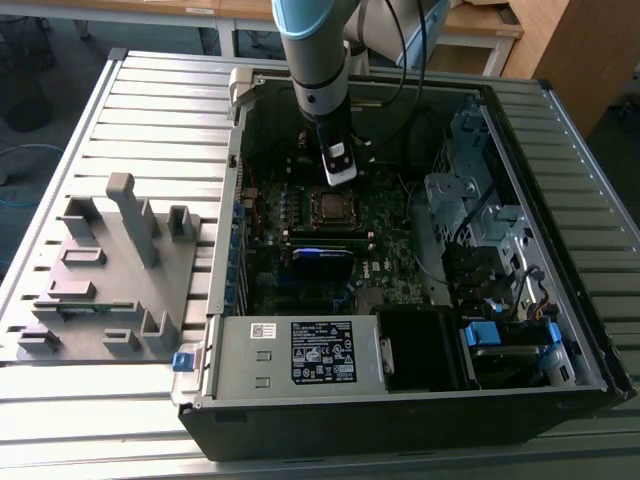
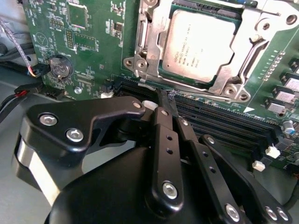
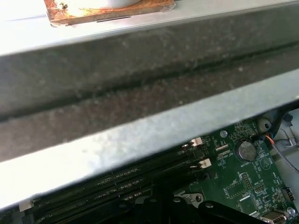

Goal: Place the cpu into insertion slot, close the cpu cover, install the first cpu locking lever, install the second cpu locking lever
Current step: 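Install the first cpu locking lever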

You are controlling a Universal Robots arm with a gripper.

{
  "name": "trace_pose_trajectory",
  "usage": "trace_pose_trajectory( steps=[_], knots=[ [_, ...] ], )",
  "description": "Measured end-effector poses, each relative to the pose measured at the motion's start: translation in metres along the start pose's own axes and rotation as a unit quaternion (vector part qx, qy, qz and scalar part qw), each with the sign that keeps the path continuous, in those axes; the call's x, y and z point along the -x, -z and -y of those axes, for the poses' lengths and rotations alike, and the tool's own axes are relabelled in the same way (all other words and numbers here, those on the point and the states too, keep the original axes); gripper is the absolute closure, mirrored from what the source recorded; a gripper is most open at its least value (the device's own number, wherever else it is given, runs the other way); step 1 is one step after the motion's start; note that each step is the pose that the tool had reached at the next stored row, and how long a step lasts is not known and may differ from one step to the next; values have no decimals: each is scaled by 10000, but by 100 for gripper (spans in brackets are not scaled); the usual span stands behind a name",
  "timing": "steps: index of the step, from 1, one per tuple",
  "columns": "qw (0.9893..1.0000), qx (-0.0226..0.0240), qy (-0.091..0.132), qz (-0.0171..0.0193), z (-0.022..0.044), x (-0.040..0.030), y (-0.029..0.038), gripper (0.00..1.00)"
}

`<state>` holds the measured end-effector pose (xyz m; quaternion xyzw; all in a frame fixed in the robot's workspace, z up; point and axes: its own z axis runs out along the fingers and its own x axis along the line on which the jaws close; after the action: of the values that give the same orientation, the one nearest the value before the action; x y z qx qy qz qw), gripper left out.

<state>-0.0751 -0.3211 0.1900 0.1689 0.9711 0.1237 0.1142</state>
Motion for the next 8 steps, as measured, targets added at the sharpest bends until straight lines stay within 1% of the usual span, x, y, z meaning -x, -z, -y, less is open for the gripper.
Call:
trace_pose_trajectory(
  steps=[6, 7, 8],
  knots=[
    [10000, -3, 4, 0, 1, -1, 0, 90],
    [10000, -15, 7, 4, 1, -1, 0, 90],
    [10000, -38, 13, 11, 1, -1, 0, 90]
  ],
)
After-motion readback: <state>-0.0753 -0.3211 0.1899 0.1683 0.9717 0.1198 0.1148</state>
